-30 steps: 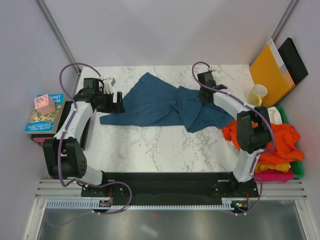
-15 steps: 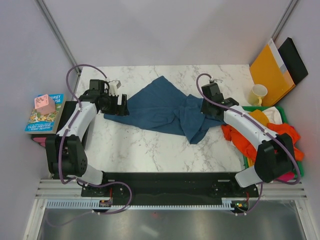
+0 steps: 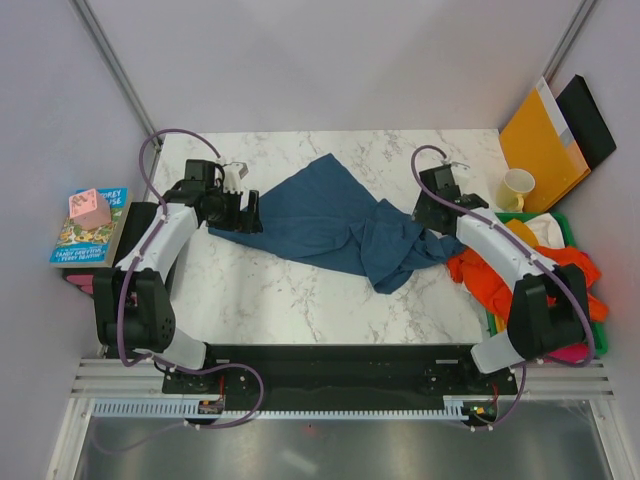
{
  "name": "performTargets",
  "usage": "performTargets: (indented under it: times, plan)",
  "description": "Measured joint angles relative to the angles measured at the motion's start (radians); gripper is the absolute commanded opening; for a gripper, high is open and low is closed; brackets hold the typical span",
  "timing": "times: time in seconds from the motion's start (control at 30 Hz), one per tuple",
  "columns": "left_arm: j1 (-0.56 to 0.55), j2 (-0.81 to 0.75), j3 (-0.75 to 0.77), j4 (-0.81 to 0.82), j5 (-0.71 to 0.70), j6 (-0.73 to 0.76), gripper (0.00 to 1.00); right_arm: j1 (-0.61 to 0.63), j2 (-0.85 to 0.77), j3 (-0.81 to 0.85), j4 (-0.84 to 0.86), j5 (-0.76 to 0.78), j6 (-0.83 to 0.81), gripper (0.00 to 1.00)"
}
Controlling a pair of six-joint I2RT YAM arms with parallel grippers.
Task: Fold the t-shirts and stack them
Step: Flatten the tshirt out
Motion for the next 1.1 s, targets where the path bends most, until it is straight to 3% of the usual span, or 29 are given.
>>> performTargets:
  times: [0.13,0.23,0.4,0.73,1.1]
  plan:
    - [0.000,0.000,0.000,0.000,0.000,0.000,0.96,-0.097,0.090,0.022,0.037,-0.033,0.021,0.57]
    - [-0.001,0.000,0.000,0.001,-0.001,0.000,0.96,-0.108,0.157,0.026,0.049,-0.070,0.031,0.52]
    - [-0.003,0.006,0.000,0.001,-0.002,0.000,0.96,-0.098,0.216,0.026,0.100,-0.153,0.049,0.51]
    - [-0.005,0.028,-0.003,0.012,-0.028,0.000,0.97,-0.089,0.179,0.026,0.202,-0.204,0.062,0.56]
    - [-0.003,0.257,0.018,0.056,-0.125,0.000,0.96,0.064,0.046,0.127,0.168,-0.143,-0.012,0.55]
